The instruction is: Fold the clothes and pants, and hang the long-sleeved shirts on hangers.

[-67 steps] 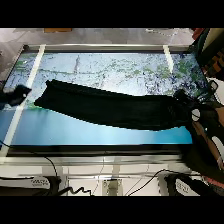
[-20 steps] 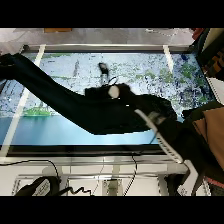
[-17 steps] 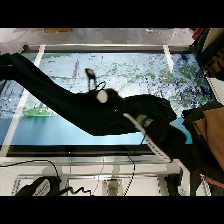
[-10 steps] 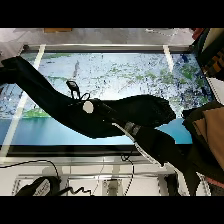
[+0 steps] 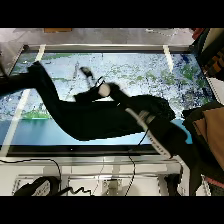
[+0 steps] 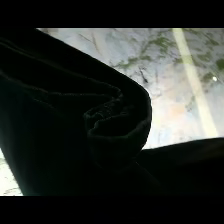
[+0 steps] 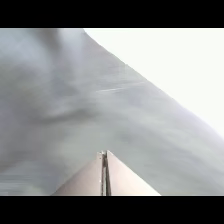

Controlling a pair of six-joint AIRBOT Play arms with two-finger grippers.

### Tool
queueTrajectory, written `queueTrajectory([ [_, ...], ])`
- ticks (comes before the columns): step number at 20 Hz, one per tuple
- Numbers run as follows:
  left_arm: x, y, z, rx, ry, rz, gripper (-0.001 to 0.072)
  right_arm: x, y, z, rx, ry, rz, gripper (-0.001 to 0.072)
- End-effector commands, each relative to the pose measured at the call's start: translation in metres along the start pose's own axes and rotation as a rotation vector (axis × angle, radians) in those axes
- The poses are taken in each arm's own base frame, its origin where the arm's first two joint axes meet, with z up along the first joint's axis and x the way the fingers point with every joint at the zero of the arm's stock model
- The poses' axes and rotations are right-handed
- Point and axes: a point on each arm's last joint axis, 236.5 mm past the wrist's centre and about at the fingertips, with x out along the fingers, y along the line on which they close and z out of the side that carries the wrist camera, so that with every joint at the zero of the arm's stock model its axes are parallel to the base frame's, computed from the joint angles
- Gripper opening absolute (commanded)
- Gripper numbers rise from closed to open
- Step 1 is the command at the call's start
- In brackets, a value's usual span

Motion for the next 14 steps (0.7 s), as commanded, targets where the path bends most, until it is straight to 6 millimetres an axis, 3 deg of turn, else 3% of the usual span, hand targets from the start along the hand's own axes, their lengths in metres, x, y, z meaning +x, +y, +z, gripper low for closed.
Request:
queueTrajectory([
  [1,0.039,-0.069,-0.031,0.052,0.111,-0.161,0.0043,-0.073,-0.099,0.011,0.063,0.06,-0.137,0.002],
  [4,0.065,-0.127,-0.064,0.113,0.206,-0.275,0.0043,-0.124,-0.154,0.004,0.172,0.108,-0.179,0.002],
  [7,0.079,-0.176,-0.096,0.169,0.286,-0.366,0.0075,-0.153,-0.187,-0.015,0.252,0.179,-0.199,0.002],
  [8,0.08,-0.189,-0.105,0.185,0.308,-0.39,0.0218,-0.159,-0.193,-0.02,0.268,0.197,-0.202,0.002],
  [10,0.077,-0.205,-0.114,0.209,0.328,-0.422,0.0571,-0.165,-0.2,-0.026,0.286,0.215,-0.206,0.002],
  [11,0.075,-0.209,-0.115,0.215,0.33,-0.43,0.0624,-0.166,-0.201,-0.027,0.287,0.219,-0.207,0.002],
  [14,0.069,-0.2,-0.104,0.217,0.304,-0.411,0.0623,-0.164,-0.199,-0.026,0.282,0.219,-0.205,0.002],
])
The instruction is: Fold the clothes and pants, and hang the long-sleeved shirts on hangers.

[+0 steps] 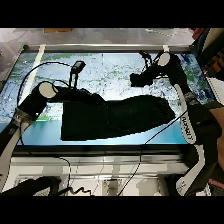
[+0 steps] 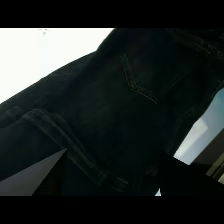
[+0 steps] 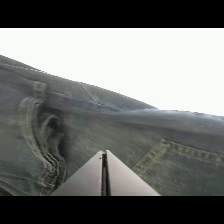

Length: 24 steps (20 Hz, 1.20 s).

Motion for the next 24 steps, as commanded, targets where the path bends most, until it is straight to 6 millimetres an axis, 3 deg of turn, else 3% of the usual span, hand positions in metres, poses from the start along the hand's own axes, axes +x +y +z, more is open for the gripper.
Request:
queueTrajectory([
  [1,-0.01,0.006,0.003,0.014,-0.01,0.025,0.0622,-0.003,-0.004,-0.006,0.008,0.024,0.0,0.002],
  [3,-0.032,0.05,0.0,0.05,0.0,0.16,0.061,-0.003,-0.003,-0.006,0.007,0.026,0.003,0.002],
  [5,-0.063,0.113,-0.015,0.061,0.054,0.345,0.0409,-0.003,-0.001,-0.006,0.008,0.025,0.011,0.002],
  [7,-0.096,0.169,-0.035,-0.026,0.079,0.468,0.0419,-0.003,0.002,-0.006,0.011,0.025,0.024,0.002],
  [9,-0.123,0.213,-0.071,-0.17,0.097,0.535,0.0436,-0.002,0.003,-0.006,0.009,0.025,0.024,0.002],
  [10,-0.131,0.229,-0.096,-0.256,0.115,0.542,0.052,-0.002,0.005,-0.006,0.006,0.026,0.025,0.002],
  [11,-0.132,0.237,-0.122,-0.346,0.134,0.526,0.0634,-0.001,0.005,-0.006,0.004,0.025,0.025,0.002],
  [12,-0.129,0.241,-0.148,-0.439,0.157,0.494,0.0667,0.0,0.007,-0.006,0.0,0.023,0.025,0.0021],
  [15,-0.1,0.231,-0.195,-0.601,0.194,0.317,0.0667,0.003,0.014,0.002,-0.012,-0.012,0.029,0.002],
  [20,-0.04,0.227,-0.196,-0.709,0.117,0.081,0.0665,0.008,0.028,0.007,-0.035,-0.038,0.037,0.002],
  [24,-0.009,0.219,-0.208,-0.673,0.137,-0.013,0.0636,0.01,0.031,0.005,-0.041,-0.032,0.038,0.002],
])
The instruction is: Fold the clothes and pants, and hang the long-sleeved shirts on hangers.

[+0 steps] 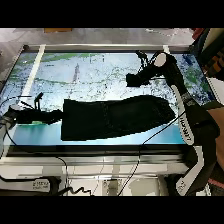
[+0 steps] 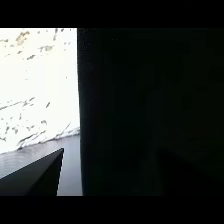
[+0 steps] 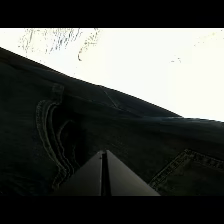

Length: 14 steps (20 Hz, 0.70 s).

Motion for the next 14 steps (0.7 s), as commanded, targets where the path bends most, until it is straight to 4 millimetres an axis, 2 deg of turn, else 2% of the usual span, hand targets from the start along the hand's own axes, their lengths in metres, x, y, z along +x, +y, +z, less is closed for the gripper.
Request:
queueTrajectory([
  [1,0.027,-0.007,-0.006,0.029,0.024,-0.086,0.0635,0.002,0.003,0.0,-0.005,-0.002,0.001,0.002],
  [2,0.03,-0.011,-0.008,0.043,0.033,-0.089,0.0581,0.002,0.003,0.0,-0.006,-0.003,0.0,0.002],
  [3,0.032,-0.015,-0.009,0.059,0.04,-0.092,0.0466,0.002,0.003,0.002,-0.006,-0.009,-0.001,0.002],
  [5,0.033,-0.024,-0.009,0.079,0.054,-0.107,0.0334,0.002,0.002,0.01,-0.006,-0.044,-0.003,0.002],
  [6,0.031,-0.03,-0.009,0.092,0.063,-0.123,0.0217,0.002,0.002,0.015,-0.006,-0.066,-0.004,0.002],
  [7,0.025,-0.038,-0.008,0.11,0.072,-0.147,0.0037,0.001,0.002,0.021,-0.006,-0.09,-0.004,0.002],
  [9,0.007,-0.054,0.002,0.126,0.068,-0.169,0.0042,0.002,0.004,0.026,-0.01,-0.114,-0.002,0.002],
  [11,-0.019,-0.067,0.012,0.151,0.063,-0.127,0.0041,0.015,0.011,0.025,-0.013,-0.115,0.007,0.002],
  [14,-0.076,-0.083,0.029,0.191,0.018,0.013,0.0041,0.06,0.036,-0.002,-0.038,-0.053,0.023,0.002],
])
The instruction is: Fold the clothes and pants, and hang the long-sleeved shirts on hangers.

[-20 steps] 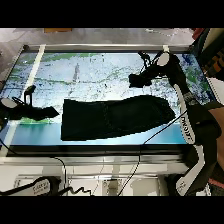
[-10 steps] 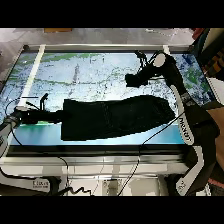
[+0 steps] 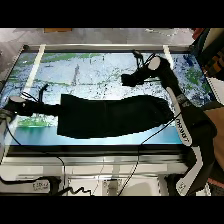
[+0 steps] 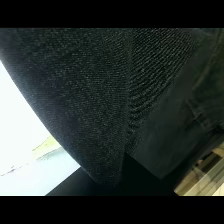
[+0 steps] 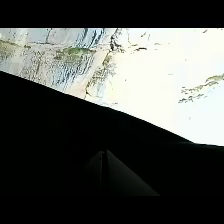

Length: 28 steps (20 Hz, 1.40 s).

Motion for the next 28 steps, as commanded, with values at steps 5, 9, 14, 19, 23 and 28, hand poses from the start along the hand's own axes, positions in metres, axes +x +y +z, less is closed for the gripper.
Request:
queueTrajectory([
  [5,-0.142,-0.078,0.044,0.069,-0.256,0.233,0.0041,0.11,0.128,-0.048,-0.146,-0.03,0.114,0.0018],
  [9,-0.175,-0.11,0.043,0.096,-0.356,0.261,0.0041,0.152,0.234,-0.094,-0.229,-0.079,0.229,0.0017],
  [14,-0.173,-0.118,0.046,0.053,-0.37,0.215,0.0042,0.152,0.297,-0.094,-0.292,-0.253,0.304,0.0017],
  [19,-0.161,-0.132,0.05,0.051,-0.361,0.137,0.0042,0.157,0.219,-0.072,-0.404,-0.199,0.109,0.002],
  [23,-0.121,-0.14,0.042,0.05,-0.256,0.081,0.0042,0.136,0.111,-0.047,-0.29,-0.077,-0.031,0.002],
  [28,-0.064,-0.142,0.029,0.034,-0.096,0.036,0.0042,0.074,-0.01,-0.022,-0.103,0.006,-0.145,0.002],
])
